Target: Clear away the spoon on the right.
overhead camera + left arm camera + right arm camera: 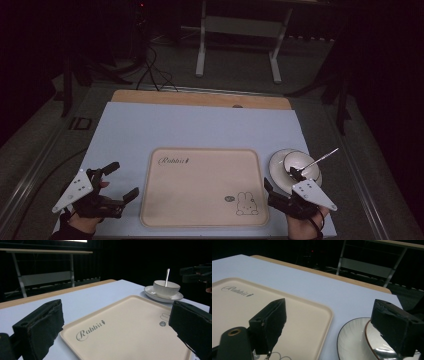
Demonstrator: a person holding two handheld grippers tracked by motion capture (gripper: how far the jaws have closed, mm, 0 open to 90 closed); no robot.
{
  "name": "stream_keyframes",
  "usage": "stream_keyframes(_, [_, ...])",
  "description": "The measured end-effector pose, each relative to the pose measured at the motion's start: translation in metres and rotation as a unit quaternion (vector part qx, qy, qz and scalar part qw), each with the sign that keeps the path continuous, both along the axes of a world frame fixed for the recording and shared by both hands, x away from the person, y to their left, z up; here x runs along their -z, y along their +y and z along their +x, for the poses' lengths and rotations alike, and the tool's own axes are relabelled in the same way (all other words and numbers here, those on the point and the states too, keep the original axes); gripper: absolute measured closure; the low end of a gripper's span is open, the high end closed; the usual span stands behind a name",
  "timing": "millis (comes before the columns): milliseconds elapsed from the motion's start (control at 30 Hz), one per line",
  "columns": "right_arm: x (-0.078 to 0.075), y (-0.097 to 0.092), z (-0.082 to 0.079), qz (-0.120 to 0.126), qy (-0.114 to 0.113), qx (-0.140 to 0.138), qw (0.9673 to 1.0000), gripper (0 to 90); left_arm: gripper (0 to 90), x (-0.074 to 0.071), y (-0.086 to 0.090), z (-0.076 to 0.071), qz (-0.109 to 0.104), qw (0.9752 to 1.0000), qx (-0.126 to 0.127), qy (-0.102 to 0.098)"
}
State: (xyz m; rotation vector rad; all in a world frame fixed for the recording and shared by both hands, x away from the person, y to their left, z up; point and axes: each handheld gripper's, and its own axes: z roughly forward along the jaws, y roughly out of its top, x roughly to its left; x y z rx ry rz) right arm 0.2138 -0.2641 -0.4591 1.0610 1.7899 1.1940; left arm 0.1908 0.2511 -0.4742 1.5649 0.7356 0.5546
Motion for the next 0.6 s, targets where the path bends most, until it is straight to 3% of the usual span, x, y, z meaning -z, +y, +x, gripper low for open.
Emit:
stream_keyframes(300, [0.000,-0.001,0.001,-0.007,0.010,0.002,0.9999,12.9,0.0,0.000,0.000,-0.001,0.002,1.0000,0.000,-0.002])
stream_keyframes(400, [-0.004,-0.001,0.000,0.009,0.016,-0.004,0.9998,12.4,0.0,0.000,0.001,-0.002,0.003,1.0000,0.001,-0.003])
stream_keyframes(600, [-0.011,0.008,-0.007,-0.001,0.012,-0.025,0.9996,12.5,0.0,0.000,0.000,-0.004,0.005,1.0000,0.004,-0.005])
